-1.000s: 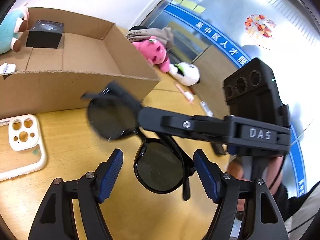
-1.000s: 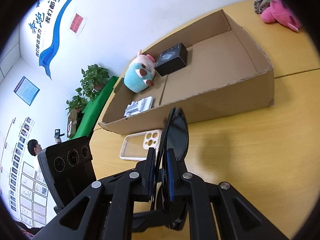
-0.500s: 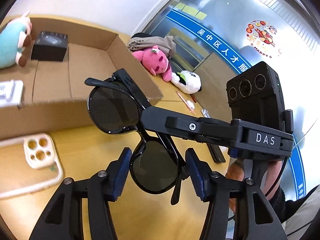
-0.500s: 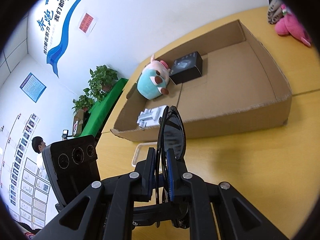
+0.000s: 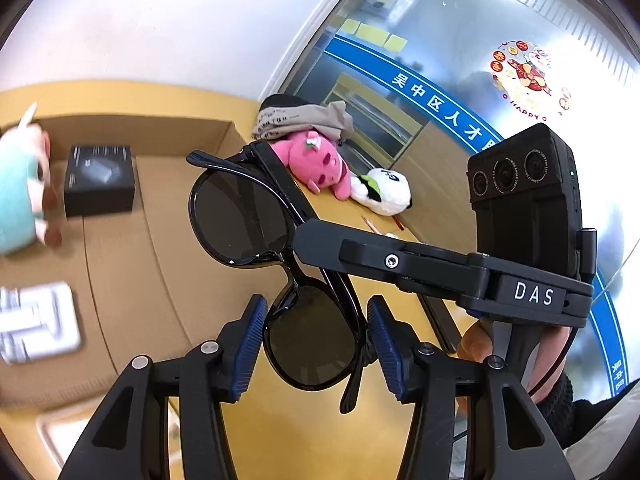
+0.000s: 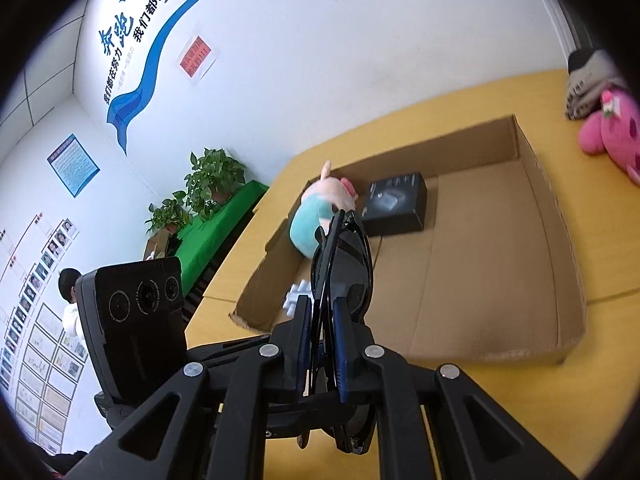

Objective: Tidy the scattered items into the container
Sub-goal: 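Lift the sunglasses with both grippers and carry them over the box, then open both grippers to drop the sunglasses into the box, then move both grippers toward the clear phone case with cream rim, then close both grippers on the phone case's long edges, then lift the phone case with both grippers and carry it over the box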

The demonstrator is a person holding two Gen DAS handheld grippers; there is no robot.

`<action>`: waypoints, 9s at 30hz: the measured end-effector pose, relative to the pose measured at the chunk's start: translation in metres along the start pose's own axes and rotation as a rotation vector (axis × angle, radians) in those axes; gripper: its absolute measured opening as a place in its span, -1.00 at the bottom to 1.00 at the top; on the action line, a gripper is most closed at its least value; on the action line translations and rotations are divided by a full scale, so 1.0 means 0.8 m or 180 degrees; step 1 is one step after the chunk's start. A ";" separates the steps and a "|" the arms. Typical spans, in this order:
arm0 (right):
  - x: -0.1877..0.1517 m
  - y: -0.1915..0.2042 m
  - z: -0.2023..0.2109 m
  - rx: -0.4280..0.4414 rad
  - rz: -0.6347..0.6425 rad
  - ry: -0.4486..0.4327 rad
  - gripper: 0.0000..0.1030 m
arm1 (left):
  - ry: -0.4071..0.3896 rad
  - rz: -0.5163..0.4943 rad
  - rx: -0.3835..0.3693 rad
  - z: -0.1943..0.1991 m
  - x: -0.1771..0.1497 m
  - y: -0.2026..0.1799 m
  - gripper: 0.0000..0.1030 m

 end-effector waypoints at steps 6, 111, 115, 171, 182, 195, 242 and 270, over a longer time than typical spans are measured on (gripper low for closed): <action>0.052 -0.009 -0.010 -0.0022 0.0073 -0.0093 -0.82 | 0.0071 -0.0063 0.0043 -0.010 0.059 0.018 0.05; -0.070 0.006 -0.002 -0.1589 0.0702 -0.0068 0.57 | -0.1008 -0.0168 0.2472 0.140 -0.043 0.037 1.00; -0.072 0.005 -0.003 -0.1574 0.0702 -0.0063 0.57 | -0.0995 -0.0175 0.2508 0.143 -0.046 0.040 1.00; -0.206 0.037 -0.157 -0.0388 0.1150 0.1101 0.68 | 0.0336 0.0260 0.1764 0.063 -0.184 0.174 0.44; -0.269 0.034 -0.074 0.0042 0.1606 0.1605 0.70 | 0.0917 -0.0488 0.1131 0.071 -0.246 0.099 0.44; -0.252 0.052 -0.108 0.0296 0.3359 0.2171 0.70 | 0.1645 -0.1585 0.0738 0.038 -0.228 0.099 0.95; -0.002 0.062 -0.067 0.0056 0.4033 0.1701 0.53 | 0.0976 -0.3024 0.1157 0.059 0.053 0.058 0.69; -0.020 -0.079 -0.235 0.0260 0.3660 0.2686 0.52 | 0.1999 -0.2452 0.0832 -0.110 0.023 0.227 0.69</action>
Point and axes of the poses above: each gripper's, at about its wrist camera, not at the fingertips, and z roughly against the way its jaws point, y to its left, x to its top, the point moved 4 cm from there along -z, roughly the way its jaws point, and after that the axes turned 1 degree about -z, right-handed, at the moved point
